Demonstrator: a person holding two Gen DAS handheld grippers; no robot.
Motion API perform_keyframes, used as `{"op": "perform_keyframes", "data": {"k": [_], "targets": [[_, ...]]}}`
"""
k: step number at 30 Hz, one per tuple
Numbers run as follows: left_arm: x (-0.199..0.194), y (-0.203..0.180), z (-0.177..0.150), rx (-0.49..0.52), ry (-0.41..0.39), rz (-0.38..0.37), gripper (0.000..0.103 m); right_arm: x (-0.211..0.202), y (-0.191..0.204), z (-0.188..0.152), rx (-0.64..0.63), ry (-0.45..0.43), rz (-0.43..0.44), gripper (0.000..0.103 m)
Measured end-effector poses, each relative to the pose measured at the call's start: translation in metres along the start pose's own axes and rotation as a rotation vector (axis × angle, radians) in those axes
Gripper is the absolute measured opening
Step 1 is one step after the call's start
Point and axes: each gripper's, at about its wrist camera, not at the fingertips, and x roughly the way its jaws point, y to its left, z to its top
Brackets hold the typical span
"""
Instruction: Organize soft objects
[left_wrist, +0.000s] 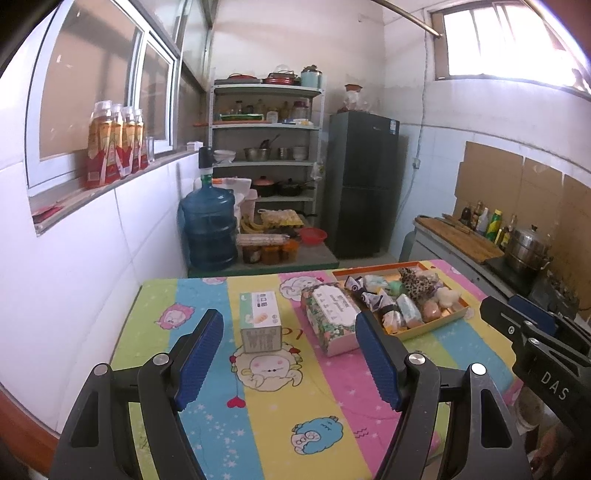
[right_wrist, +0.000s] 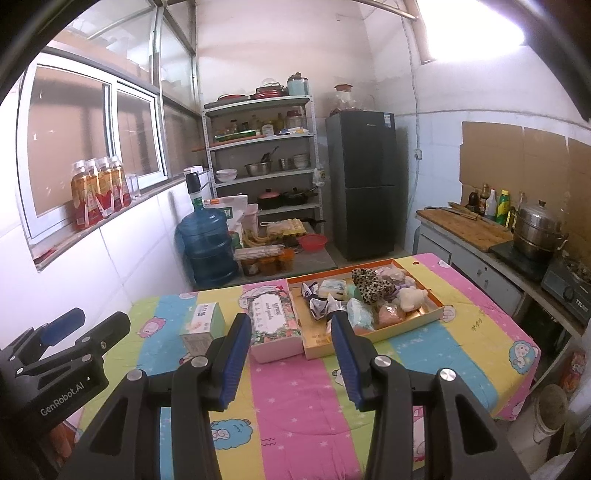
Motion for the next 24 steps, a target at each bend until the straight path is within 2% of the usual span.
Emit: {"op": "perform_keyframes", "data": {"k": [24], "targets": [[0.0090,-0.0001,-0.0026,-0.001,0.020,-0.010,0.076,0.0055,-0.0067,-0.0034,0.006,0.021,0.004,0.045]]}}
